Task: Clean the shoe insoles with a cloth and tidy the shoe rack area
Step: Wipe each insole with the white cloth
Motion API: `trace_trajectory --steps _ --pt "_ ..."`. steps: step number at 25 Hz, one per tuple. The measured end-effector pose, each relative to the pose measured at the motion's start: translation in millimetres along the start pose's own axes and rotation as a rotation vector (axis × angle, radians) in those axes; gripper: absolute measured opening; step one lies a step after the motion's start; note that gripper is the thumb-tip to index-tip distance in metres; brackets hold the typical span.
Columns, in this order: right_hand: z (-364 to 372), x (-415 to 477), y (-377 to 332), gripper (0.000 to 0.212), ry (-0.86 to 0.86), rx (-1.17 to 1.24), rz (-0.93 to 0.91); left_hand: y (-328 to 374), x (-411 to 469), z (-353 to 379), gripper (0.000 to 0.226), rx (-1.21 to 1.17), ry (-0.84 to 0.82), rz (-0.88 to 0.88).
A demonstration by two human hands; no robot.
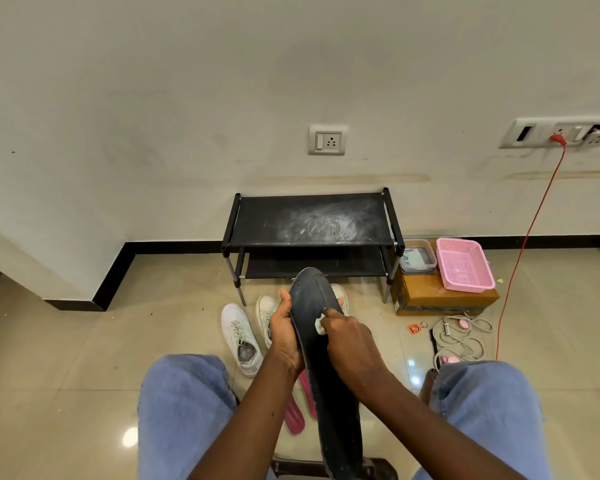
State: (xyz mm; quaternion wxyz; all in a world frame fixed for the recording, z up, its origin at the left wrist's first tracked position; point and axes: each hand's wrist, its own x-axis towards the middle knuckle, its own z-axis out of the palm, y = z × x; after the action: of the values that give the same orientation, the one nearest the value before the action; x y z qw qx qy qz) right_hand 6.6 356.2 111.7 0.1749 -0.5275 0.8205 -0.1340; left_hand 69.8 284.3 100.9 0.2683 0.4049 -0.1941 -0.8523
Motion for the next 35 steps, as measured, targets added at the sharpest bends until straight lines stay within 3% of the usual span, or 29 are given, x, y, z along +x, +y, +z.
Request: trace_trajectory --steps 5,10,21,27,32,35 --pt "2.8 20.2 10.4 0.032 0.065 -0.028 -0.006 -3.6 -6.6 1.1 0.074 -0.013 -0.027 -0.046" --pt "-1.4 42.3 11.5 0.034 0.138 -0.056 -0.042 -5.7 -8.6 -1.4 0.074 0.009 -0.033 -0.036" --pt "9.2 12.6 9.6 0.035 0.008 -0.008 -0.076 -2.7 -2.0 -4.3 0.068 -0.03 0.019 -0.021" --pt "2.9 42.5 15.9 0.03 0.171 -0.053 -0.079 -6.6 -5.3 -2.0 0.071 -0.011 -0.025 -0.031" --pt "2.7 42.3 5.5 0.043 0.203 0.043 -0.058 -3.2 -3.8 -4.3 0.068 -0.004 -0.044 -0.049" --pt "6.1 25.6 -1.2 0.055 0.074 0.068 -0.174 0.9 5.8 -7.0 0.074 -0.033 -0.034 -0.063"
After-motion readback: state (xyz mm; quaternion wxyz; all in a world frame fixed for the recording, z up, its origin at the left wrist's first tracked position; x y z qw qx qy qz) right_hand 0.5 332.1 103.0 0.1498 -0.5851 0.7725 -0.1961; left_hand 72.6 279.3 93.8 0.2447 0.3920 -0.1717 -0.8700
